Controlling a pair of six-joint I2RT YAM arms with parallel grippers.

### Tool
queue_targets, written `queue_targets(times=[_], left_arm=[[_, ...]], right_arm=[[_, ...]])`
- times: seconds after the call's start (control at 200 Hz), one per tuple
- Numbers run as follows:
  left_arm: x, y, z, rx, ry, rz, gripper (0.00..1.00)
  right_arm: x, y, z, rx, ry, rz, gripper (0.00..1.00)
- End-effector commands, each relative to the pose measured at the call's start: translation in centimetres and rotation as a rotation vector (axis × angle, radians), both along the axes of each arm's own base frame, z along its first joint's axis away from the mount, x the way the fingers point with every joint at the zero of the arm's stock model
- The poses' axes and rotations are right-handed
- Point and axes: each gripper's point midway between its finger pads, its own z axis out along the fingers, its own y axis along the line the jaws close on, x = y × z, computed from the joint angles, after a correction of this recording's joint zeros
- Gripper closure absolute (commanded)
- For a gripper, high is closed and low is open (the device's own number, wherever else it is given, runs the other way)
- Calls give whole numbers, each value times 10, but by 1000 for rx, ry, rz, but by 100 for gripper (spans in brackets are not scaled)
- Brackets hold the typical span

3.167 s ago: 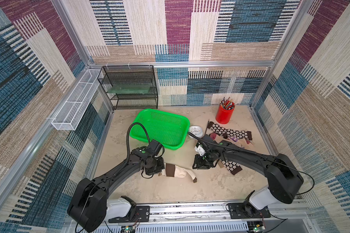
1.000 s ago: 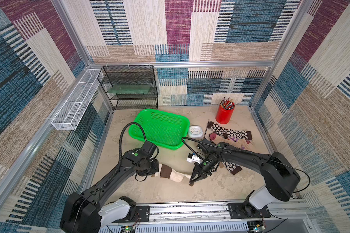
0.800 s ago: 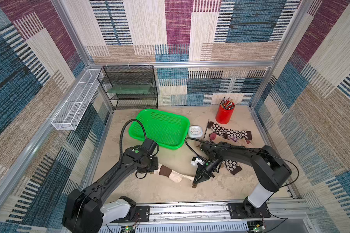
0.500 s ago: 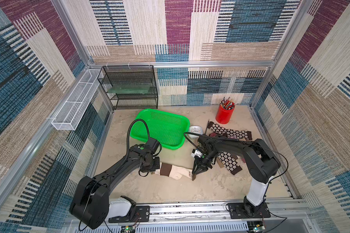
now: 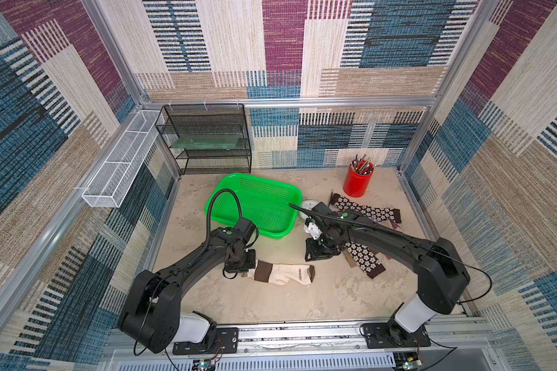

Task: Place the socks together as a pair
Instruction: Flatten out the sock at the center of the board.

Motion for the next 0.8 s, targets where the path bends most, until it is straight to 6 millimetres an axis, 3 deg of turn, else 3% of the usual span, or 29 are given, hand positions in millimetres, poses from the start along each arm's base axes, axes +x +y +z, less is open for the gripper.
queue_targets(times=[0.0, 0.11, 0.25, 0.361, 0.516, 0.601, 0.796], left_arm=[[0, 1, 2, -3, 7, -21, 95], [-2, 3, -1, 3, 18, -28, 95], [-3, 8, -5, 20, 28, -33, 95], [-1, 17, -9, 68, 40, -41, 95], [6, 38, -10, 159, 21, -36, 95], [13, 38, -9, 170, 3, -46, 93], [23, 19, 8, 59, -74, -57, 65]], right_arm=[[-7, 1, -16, -31, -16, -61, 83], [-4, 5, -39, -28, -16, -115, 88], [12, -6, -68, -119, -50, -170, 92], [27, -24, -85, -222, -73, -225, 95], [41, -55, -88, -335, -121, -270, 95], [44, -51, -84, -306, -142, -244, 93], [35, -17, -73, -214, -126, -149, 79]])
